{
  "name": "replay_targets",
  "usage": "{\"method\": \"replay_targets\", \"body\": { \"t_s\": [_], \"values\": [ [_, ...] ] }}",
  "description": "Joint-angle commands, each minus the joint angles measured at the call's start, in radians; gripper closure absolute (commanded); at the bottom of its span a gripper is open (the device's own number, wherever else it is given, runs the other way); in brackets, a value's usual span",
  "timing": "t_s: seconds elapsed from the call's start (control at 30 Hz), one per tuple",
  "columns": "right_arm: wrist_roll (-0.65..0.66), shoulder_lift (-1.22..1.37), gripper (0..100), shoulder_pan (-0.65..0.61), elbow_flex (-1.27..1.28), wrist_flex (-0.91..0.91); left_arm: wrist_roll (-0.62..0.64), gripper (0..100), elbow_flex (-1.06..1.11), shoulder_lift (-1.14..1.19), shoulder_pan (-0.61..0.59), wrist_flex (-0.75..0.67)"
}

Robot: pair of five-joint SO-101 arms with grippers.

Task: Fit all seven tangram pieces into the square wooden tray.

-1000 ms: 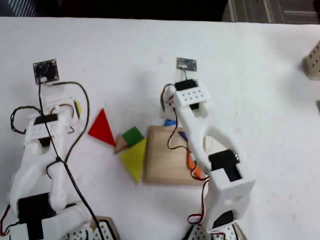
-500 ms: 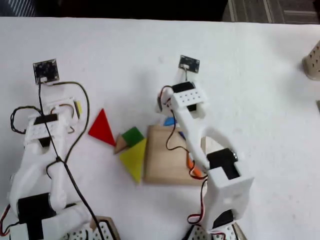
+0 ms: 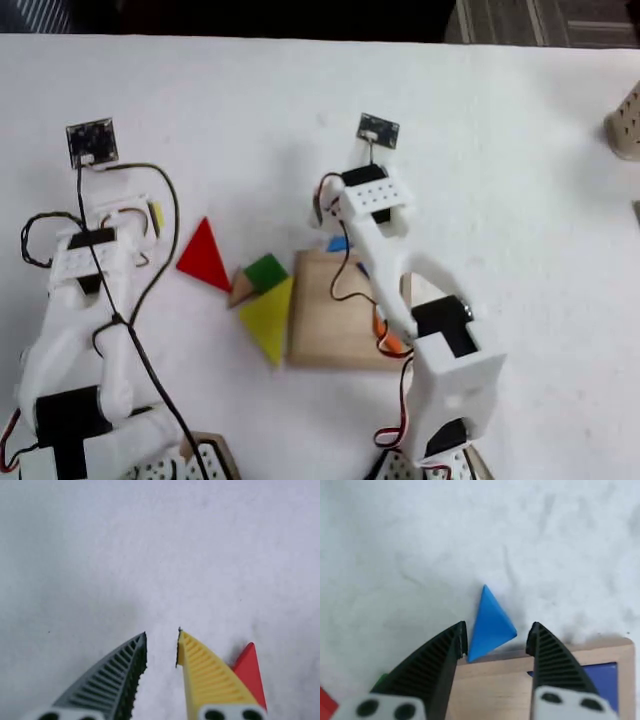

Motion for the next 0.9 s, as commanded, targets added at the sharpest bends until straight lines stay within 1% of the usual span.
{"method": "replay_targets", "body": {
  "t_s": [0.0,0.1,0.3,0.53,0.87],
  "values": [
    [0.005,-0.012,80.8,-0.021,-0.011,0.002,-0.008,86,-0.009,-0.001,-0.007,0.005],
    [0.043,-0.012,81.0,-0.022,-0.011,-0.031,-0.008,86,-0.008,-0.001,-0.007,0.005],
    [0.052,0.021,81.0,-0.024,-0.02,-0.036,-0.008,86,-0.008,-0.001,-0.007,0.005],
    [0.051,0.14,80.8,-0.019,-0.17,0.097,-0.008,86,-0.006,-0.001,-0.007,0.005],
    [0.049,0.173,81.2,-0.018,-0.21,0.131,-0.008,86,-0.006,-0.001,-0.007,0.005]
  ]
}}
